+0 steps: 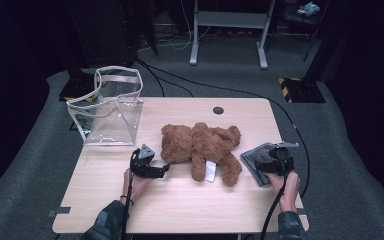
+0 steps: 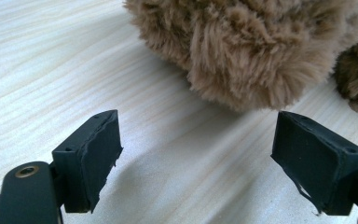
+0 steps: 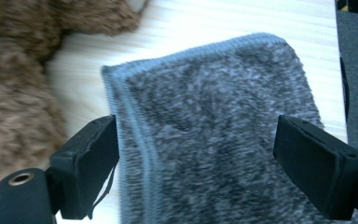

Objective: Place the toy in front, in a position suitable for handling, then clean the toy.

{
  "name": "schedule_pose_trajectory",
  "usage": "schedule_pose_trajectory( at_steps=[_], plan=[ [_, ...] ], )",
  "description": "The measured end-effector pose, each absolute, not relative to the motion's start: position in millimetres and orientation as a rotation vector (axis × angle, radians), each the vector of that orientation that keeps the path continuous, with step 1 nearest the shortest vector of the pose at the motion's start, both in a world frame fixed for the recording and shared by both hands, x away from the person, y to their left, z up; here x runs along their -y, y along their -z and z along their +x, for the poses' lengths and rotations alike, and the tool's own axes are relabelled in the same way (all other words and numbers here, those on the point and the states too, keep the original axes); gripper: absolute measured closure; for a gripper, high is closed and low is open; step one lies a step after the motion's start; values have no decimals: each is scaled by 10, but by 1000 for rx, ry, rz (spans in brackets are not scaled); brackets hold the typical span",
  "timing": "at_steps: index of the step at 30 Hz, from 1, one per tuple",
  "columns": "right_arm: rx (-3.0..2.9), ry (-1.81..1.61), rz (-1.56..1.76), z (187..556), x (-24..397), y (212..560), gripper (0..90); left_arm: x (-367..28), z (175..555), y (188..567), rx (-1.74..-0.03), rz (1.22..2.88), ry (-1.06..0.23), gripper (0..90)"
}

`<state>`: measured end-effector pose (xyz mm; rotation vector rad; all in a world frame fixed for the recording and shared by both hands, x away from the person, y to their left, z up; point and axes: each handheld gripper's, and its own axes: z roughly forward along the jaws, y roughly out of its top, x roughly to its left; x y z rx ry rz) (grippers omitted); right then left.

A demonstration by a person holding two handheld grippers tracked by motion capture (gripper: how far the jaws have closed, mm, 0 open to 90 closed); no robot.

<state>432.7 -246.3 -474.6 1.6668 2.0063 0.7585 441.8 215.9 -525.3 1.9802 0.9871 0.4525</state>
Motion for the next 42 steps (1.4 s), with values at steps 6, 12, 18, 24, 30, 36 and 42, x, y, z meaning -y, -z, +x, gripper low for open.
schedule_pose_trajectory(
  at_steps=[6,12,18,24,30,36,42],
  plan=[
    [-1989,-753,1683,4405,2528,4795,139,-2109,4403,5260,-978,2025,-502,147],
    [-2004,-730,1718,4454,2480,4857,140,-2109,4394,5256,-968,2019,-499,153],
    [-2041,-684,1740,4528,2451,5028,184,-2138,4340,5239,-906,1955,-527,204],
    [-2033,-675,1725,4508,2461,5062,267,-2136,4331,5237,-889,1935,-532,214],
    [-2028,-685,1712,4476,2481,5049,417,-2099,4337,5236,-856,1927,-563,233],
    [-2026,-718,1717,4448,2522,5030,633,-2106,4338,5233,-833,1920,-572,262],
    [-2023,-770,1702,4420,2567,4991,737,-2092,4333,5234,-829,1931,-563,284]
  ],
)
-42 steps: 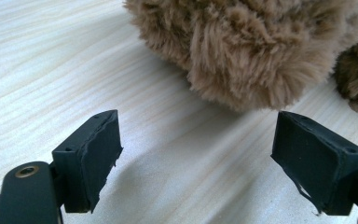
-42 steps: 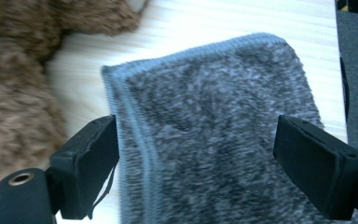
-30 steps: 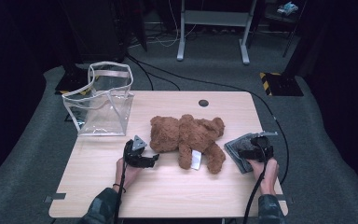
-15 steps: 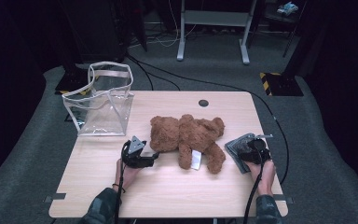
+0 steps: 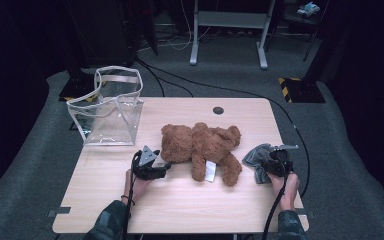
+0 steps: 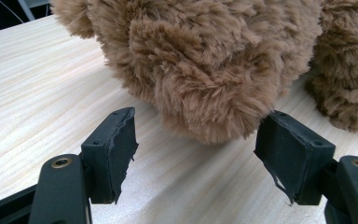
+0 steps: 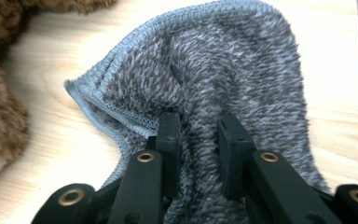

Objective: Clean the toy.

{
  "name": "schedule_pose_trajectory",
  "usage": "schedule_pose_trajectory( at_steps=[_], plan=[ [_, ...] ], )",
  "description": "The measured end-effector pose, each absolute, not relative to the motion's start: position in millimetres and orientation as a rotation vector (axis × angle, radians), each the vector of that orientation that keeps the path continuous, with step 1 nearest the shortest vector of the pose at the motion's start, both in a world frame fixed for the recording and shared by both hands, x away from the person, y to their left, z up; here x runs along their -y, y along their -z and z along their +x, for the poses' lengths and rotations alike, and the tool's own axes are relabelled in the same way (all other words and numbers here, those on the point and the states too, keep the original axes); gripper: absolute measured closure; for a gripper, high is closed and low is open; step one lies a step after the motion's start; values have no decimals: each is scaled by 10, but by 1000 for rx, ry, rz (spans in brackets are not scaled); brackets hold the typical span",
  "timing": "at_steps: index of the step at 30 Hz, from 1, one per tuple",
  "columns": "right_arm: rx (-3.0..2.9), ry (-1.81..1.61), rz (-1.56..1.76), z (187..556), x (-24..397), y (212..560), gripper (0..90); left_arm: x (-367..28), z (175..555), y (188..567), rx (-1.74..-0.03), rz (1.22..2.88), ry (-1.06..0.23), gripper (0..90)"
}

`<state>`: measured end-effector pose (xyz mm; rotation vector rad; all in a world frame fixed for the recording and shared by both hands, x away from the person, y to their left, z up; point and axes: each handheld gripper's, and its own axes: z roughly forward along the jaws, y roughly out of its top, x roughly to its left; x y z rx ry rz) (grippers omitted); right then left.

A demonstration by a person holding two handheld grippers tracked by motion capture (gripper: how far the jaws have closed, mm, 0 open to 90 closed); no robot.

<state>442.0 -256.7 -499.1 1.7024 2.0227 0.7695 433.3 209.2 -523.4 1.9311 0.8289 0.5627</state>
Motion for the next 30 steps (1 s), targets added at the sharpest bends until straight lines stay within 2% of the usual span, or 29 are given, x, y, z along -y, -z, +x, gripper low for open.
schedule_pose_trajectory(
  at_steps=[13,23,30],
  plan=[
    [-2023,-922,1539,4355,2372,4335,739,-2086,4339,5235,-837,1933,-566,250],
    [-2094,-1002,1356,4472,1837,3845,736,-2068,4340,5240,-831,1945,-583,248],
    [-2171,-1033,1276,4626,1373,3737,731,-2055,4341,5239,-828,1962,-584,241]
  ],
)
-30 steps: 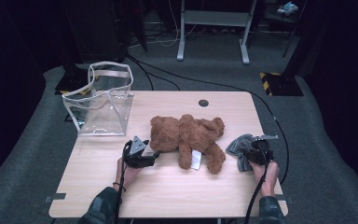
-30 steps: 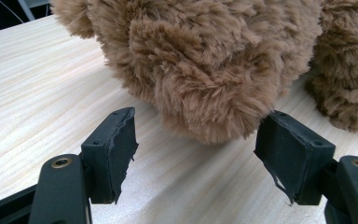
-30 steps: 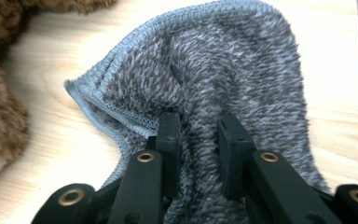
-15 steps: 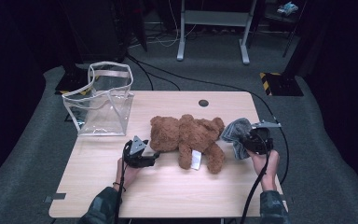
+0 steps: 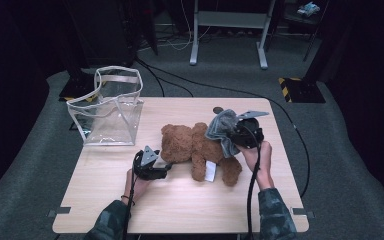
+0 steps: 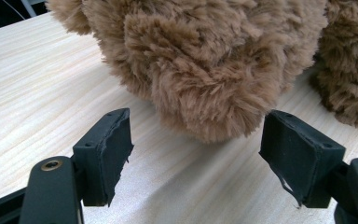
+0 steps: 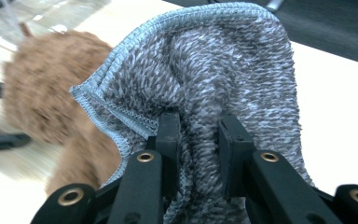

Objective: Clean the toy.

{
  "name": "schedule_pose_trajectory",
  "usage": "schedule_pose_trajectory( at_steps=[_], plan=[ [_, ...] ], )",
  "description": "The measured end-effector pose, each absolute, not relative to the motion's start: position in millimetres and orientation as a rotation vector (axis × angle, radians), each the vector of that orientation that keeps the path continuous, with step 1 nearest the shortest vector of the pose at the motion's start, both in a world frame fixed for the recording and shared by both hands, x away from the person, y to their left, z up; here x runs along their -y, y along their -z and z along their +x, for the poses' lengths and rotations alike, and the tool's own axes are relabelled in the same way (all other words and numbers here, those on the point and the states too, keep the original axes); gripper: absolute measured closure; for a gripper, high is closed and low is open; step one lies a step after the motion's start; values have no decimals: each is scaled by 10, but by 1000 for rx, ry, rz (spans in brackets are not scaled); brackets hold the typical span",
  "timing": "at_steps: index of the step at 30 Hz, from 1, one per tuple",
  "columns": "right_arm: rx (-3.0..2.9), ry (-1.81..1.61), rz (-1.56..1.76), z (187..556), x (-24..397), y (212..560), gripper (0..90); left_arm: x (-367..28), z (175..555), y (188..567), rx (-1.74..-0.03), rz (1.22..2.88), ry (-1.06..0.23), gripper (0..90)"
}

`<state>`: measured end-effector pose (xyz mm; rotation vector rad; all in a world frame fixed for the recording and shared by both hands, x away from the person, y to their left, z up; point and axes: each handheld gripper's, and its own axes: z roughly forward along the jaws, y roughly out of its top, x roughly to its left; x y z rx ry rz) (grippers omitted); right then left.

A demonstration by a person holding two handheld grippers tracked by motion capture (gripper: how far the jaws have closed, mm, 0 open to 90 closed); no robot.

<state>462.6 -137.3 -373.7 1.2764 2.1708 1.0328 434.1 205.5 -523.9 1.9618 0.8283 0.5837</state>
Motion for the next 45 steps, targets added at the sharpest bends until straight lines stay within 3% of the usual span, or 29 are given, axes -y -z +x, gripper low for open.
schedule_pose_trajectory(
  at_steps=[8,14,21,27,34,45],
  plan=[
    [-2290,-960,1236,4884,879,3891,721,-2057,4346,5242,-850,1952,-584,221],
    [-2275,-924,1303,4928,922,4009,720,-2080,4351,5234,-847,1951,-581,196],
    [-2250,-973,1271,4869,889,3869,718,-2054,4344,5239,-848,1958,-586,197],
    [-2318,-1046,1172,4901,502,3693,716,-2056,4342,5240,-849,1953,-580,197],
    [-2418,-966,1105,5073,124,3830,713,-2055,4346,5242,-850,1951,-587,200],
    [-2361,-767,1218,5145,444,3935,707,-2057,4347,5241,-855,1952,-589,204]
  ],
)
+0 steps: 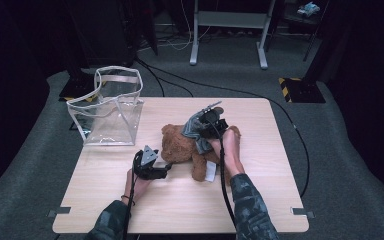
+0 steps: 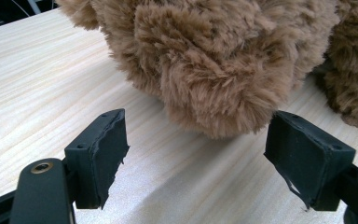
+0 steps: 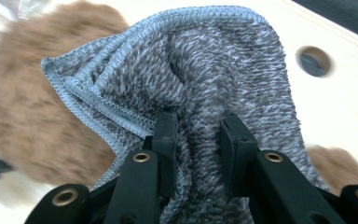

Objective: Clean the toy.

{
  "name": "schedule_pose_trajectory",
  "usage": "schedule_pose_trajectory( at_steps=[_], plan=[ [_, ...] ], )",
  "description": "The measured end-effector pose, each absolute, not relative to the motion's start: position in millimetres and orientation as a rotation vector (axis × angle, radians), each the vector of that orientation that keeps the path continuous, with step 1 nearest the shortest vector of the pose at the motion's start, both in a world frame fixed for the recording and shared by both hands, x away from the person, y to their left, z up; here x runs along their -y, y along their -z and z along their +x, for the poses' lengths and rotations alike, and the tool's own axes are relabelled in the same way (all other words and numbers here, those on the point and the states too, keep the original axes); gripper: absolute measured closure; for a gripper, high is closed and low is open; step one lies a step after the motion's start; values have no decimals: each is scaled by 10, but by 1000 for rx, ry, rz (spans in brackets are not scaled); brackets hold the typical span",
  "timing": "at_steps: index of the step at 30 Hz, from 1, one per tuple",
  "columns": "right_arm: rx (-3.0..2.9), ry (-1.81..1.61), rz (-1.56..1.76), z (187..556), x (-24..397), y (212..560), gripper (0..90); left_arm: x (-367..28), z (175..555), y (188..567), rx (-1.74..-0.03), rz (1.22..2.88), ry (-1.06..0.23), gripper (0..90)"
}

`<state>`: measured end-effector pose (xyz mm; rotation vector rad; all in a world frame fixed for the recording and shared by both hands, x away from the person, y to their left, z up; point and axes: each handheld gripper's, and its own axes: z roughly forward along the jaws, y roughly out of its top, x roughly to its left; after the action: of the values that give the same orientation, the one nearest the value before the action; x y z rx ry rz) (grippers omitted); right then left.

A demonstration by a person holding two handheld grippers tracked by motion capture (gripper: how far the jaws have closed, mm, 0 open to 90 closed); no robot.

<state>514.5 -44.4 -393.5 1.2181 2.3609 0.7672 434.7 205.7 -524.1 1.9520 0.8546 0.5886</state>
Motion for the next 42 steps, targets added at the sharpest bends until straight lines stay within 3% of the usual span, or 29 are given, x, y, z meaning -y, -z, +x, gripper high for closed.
schedule_pose_trajectory(
  at_steps=[5,11,17,25,31,37,42],
  plan=[
    [-2348,-809,1243,5168,515,3862,705,-2048,4347,5243,-851,1956,-595,204],
    [-2399,-925,1158,5196,248,3686,701,-2049,4347,5240,-845,1965,-598,203],
    [-2433,-931,1198,5341,81,3786,697,-2046,4346,5246,-851,1954,-601,203],
    [-2358,-813,1291,5396,325,3942,696,-2045,4347,5247,-852,1950,-599,203],
    [-2292,-913,1329,5362,486,3890,696,-2041,4347,5246,-849,1955,-603,203],
    [-2310,-1053,1222,5287,149,3779,694,-2043,4345,5245,-846,1959,-602,201],
    [-2373,-978,1164,5297,-150,3880,688,-2044,4344,5246,-849,1955,-600,201]
  ],
)
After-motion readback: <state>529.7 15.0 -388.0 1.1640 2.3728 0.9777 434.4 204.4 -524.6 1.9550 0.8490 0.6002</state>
